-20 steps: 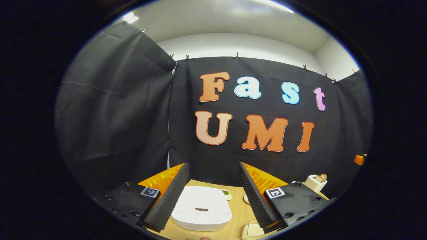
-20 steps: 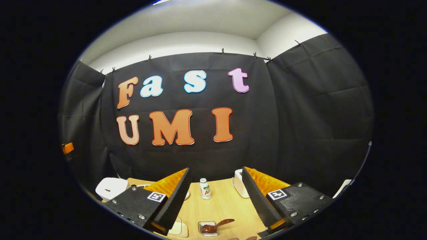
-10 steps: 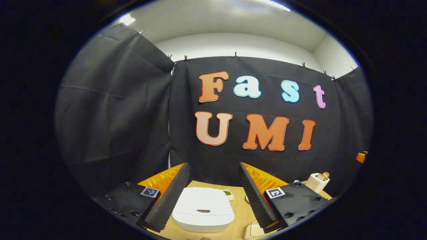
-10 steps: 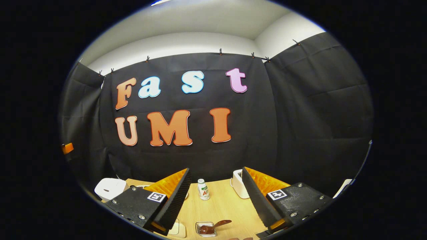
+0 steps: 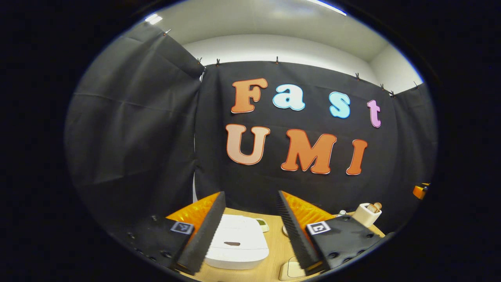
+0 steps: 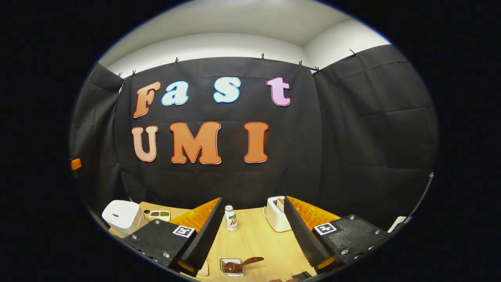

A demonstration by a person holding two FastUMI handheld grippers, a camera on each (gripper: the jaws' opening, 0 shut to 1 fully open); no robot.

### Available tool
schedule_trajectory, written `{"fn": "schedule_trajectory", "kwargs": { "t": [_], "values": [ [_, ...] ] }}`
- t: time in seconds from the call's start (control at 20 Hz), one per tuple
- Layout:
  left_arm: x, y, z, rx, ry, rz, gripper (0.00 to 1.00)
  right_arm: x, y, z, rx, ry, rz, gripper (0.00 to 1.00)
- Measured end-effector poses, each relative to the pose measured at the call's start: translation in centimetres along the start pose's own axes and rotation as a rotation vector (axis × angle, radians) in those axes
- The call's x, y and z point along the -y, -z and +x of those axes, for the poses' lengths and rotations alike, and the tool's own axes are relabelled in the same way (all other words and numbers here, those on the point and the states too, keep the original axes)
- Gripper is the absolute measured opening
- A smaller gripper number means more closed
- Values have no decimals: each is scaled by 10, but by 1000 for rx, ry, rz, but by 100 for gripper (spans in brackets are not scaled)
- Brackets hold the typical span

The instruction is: Close the left gripper, press the button to open the rice cooker; take a wooden spoon from the chopstick holder with the right hand, scoop a spoonful of rice and pour it into the rice cooker, then put the wooden spoon back into the chopstick holder.

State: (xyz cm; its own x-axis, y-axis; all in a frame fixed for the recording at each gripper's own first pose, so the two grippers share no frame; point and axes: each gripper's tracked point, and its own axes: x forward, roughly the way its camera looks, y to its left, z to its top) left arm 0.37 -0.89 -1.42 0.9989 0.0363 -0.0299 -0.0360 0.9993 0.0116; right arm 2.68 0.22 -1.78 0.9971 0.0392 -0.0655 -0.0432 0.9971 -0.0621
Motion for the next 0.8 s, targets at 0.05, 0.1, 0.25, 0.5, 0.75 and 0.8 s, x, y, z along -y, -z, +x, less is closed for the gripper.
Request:
{"fn": "schedule_trajectory", "kwargs": {
  "t": [0.05, 0.1, 0.25, 0.5, 0.75, 0.8],
  "values": [
    [-6, 4, 2, -13, -21, 21, 57, -1, 2, -1, -5, -2, -1, 95],
    [-13, 6, 2, -18, -52, 42, 36, 0, 2, -1, -8, -1, 0, 95],
    [-7, 27, 5, -83, -22, 54, 6, 1, 3, -2, -11, 2, 9, 95],
    [-8, 48, 16, -144, 3, 86, 4, 2, 9, -2, -26, 8, 4, 95],
    [0, 82, 43, -248, 67, 63, 4, -4, 18, 0, -52, 0, 2, 95],
    [0, 90, 50, -268, 76, 51, 4, -4, 21, 1, -60, -1, 0, 95]
  ]
}}
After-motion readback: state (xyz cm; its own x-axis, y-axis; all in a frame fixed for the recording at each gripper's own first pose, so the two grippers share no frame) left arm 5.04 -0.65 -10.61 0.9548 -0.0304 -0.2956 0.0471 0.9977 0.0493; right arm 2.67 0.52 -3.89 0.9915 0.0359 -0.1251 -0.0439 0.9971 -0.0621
